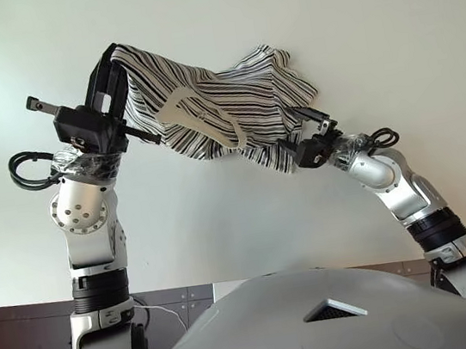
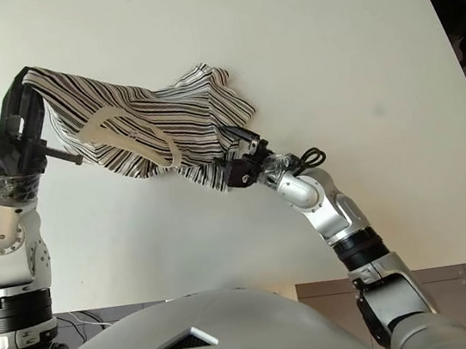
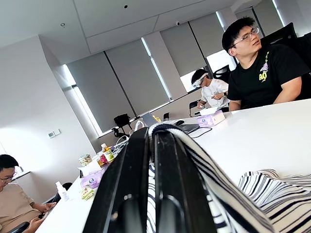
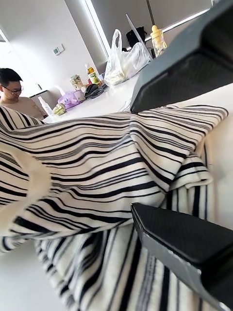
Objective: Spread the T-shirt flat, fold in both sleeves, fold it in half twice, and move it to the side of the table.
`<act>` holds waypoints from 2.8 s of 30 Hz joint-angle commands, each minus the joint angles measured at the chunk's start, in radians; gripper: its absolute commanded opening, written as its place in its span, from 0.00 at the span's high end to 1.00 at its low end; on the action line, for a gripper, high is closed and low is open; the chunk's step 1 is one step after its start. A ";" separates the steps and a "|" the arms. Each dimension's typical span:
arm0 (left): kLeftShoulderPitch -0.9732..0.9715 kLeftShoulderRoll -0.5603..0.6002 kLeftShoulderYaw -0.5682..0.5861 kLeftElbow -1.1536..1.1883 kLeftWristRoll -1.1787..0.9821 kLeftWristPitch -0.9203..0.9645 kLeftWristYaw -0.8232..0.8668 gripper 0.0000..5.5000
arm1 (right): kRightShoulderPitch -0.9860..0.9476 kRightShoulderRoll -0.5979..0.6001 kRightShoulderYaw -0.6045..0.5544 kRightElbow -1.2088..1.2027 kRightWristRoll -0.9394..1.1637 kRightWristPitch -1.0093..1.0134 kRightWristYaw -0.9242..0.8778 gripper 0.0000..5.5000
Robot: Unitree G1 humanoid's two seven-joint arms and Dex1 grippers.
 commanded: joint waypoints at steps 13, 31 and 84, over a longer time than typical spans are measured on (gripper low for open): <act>-0.038 -0.033 -0.010 0.021 0.037 0.011 0.001 0.98 | -0.061 -0.098 0.043 0.020 -0.127 -0.054 -0.027 0.38; -0.054 -0.088 -0.061 0.067 0.079 -0.022 -0.006 0.98 | -0.163 -0.023 0.043 0.074 -0.127 -0.022 -0.110 0.38; -1.315 -0.057 -0.166 1.365 0.502 0.087 0.436 0.98 | -1.228 0.103 -0.318 1.098 0.372 0.072 -0.390 0.98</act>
